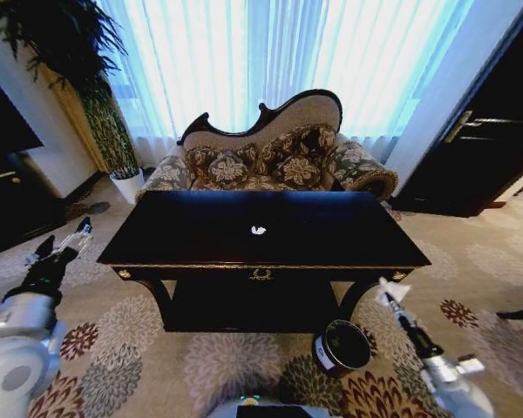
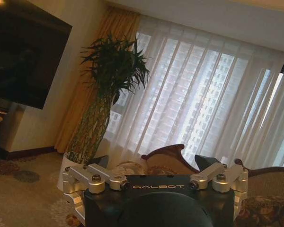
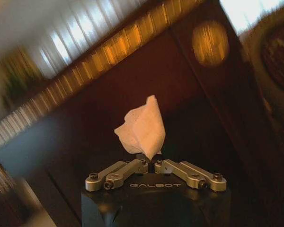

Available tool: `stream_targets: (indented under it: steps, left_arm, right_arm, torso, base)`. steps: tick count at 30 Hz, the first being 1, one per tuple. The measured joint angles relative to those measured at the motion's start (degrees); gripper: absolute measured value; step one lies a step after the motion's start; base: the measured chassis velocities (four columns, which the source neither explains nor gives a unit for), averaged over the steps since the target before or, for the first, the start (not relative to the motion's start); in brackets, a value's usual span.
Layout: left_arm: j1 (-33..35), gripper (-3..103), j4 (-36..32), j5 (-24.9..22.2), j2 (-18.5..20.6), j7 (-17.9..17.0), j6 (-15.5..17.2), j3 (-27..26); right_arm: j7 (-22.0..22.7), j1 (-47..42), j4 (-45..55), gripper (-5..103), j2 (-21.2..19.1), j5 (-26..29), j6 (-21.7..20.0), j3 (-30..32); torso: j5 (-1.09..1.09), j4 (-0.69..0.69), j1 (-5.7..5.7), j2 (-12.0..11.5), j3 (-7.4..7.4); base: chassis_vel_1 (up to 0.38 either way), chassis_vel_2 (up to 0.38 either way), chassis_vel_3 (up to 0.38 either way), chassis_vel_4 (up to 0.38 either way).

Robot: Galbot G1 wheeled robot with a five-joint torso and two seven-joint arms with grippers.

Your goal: Move to the front of the table and place the trash on the table into the trash bin.

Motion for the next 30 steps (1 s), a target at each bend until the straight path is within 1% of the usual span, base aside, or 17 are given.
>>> stream_targets:
  steps: [1, 2, 4, 6, 7, 8, 10, 11, 12, 13, 14, 15, 16, 18, 23, 26, 30]
  left_arm:
    - [0.00, 100, 0.00, 0.00, 0.00, 0.00, 0.00, 0.00]
    - [0.13, 100, -0.03, 0.01, 0.00, 0.00, 0.00, -0.19]
    - [0.47, 100, -0.06, 0.01, 0.01, 0.00, 0.00, -0.74]
    - [0.73, 100, -0.11, -0.14, 0.05, 0.00, -0.01, -1.24]
    - [0.73, 100, -0.11, -0.14, 0.05, 0.00, -0.01, -1.24]
    - [0.81, 100, -0.15, -0.28, 0.10, 0.00, -0.01, -1.46]
    - [0.88, 100, -0.18, -0.57, 0.42, 0.00, -0.03, -1.96]
    - [0.87, 100, -0.18, -0.61, 0.52, 0.00, -0.03, -2.00]
    - [0.87, 100, -0.18, -0.61, 0.52, 0.00, -0.03, -2.00]
    - [0.86, 100, -0.18, -0.62, 0.58, 0.00, -0.03, -2.00]
    - [0.84, 100, -0.18, -0.61, 0.65, 0.00, -0.03, -1.96]
    - [0.84, 100, -0.18, -0.56, 0.65, 0.00, -0.03, -1.85]
    - [0.84, 100, -0.18, -0.56, 0.65, 0.00, -0.03, -1.85]
    - [0.89, 100, -0.19, -0.27, 0.61, -0.02, -0.01, -1.54]
    - [0.98, 100, -0.39, 0.72, 0.47, -0.06, 0.05, -0.74]
    - [0.99, 100, -0.57, 1.06, 0.36, -0.11, 0.12, -0.42]
    - [1.27, 100, -0.88, 1.78, -0.04, -0.17, 0.18, 0.02]
  right_arm:
    - [0.00, 0.00, 0.00, 1, 0.00, 0.00, 0.00, 0.00]
    - [2.22, 1.09, -1.75, 1, 0.11, -3.21, 1.01, -1.19]
    - [8.40, 3.37, -5.26, 1, 0.54, -8.97, 2.21, -4.02]
    - [12.23, 5.26, -7.97, 1, 0.83, -10.36, 2.78, -6.35]
    - [12.23, 5.26, -7.97, 1, 0.83, -10.36, 2.78, -6.35]
    - [13.99, 6.15, -9.09, 1, 1.01, -10.83, 3.01, -7.37]
    - [20.11, 8.31, -11.26, 1, 1.84, -14.03, 2.91, -9.61]
    - [22.29, 8.85, -11.64, 1, 2.11, -15.56, 2.54, -10.06]
    - [22.29, 8.85, -11.64, 1, 2.11, -15.56, 2.54, -10.06]
    - [23.98, 9.20, -11.87, 1, 2.30, -16.70, 2.12, -10.37]
    - [29.65, 9.91, -12.34, 1, 2.82, -19.31, -0.08, -11.28]
    - [32.85, 10.15, -12.60, 1, 3.07, -19.97, -1.80, -11.86]
    - [32.85, 10.15, -12.60, 1, 3.07, -19.97, -1.80, -11.86]
    - [39.13, 10.74, -14.00, 1, 3.40, -21.23, -5.26, -13.11]
    - [43.86, 12.45, -17.65, 1, 4.14, -22.93, -7.16, -14.78]
    - [44.96, 13.04, -18.52, 1, 4.75, -23.45, -7.55, -15.41]
    - [47.71, 14.58, -20.25, 1, 6.23, -25.15, -8.39, -16.98]
  torso:
    - [0.00, 0.00, 0.00, 0.00, 0.00]
    - [-0.01, 0.00, 0.00, 0.00, 0.00]
    - [-0.01, 0.00, 0.00, 0.00, 0.00]
    - [-0.02, 0.00, 0.00, 0.00, 0.00]
    - [-0.02, 0.00, 0.00, 0.00, 0.00]
    - [-0.02, 0.00, 0.00, 0.00, 0.00]
    - [-0.01, 0.01, 0.00, 0.00, 0.00]
    - [-0.01, 0.01, 0.00, 0.00, 0.00]
    - [-0.01, 0.01, 0.00, 0.00, 0.00]
    - [-0.02, 0.01, 0.00, 0.00, 0.00]
    - [-0.02, 0.01, 0.00, 0.00, 0.00]
    - [-0.02, 0.02, 0.00, 0.00, 0.00]
    - [-0.02, 0.02, 0.00, 0.00, 0.00]
    - [-0.01, 0.01, 0.00, 0.00, 0.00]
    - [-0.03, 0.00, 0.00, 0.00, 0.00]
    - [-0.01, 0.00, 0.00, 0.00, 0.00]
    - [-0.02, 0.00, 0.00, 0.00, 0.00]
  base:
    - [0.000, 0.000, 0.000, 0.000]
    - [0.000, 0.000, 0.000, 0.000]
    - [0.000, 0.000, 0.000, 0.000]
    - [0.000, 0.000, 0.000, 0.000]
    - [0.000, 0.000, 0.000, 0.000]
    - [0.000, 0.000, 0.000, 0.000]
    - [0.000, 0.000, 0.000, 0.000]
    - [0.000, 0.000, 0.000, 0.000]
    - [0.000, 0.000, 0.000, 0.000]
    - [0.000, 0.000, 0.000, 0.000]
    - [0.000, 0.000, 0.000, 0.000]
    - [0.000, 0.000, 0.000, 0.000]
    - [0.000, 0.000, 0.000, 0.000]
    - [0.000, 0.000, 0.000, 0.000]
    - [0.000, 0.000, 0.000, 0.000]
    - [0.000, 0.000, 0.000, 0.000]
    - [0.000, 0.000, 0.000, 0.000]
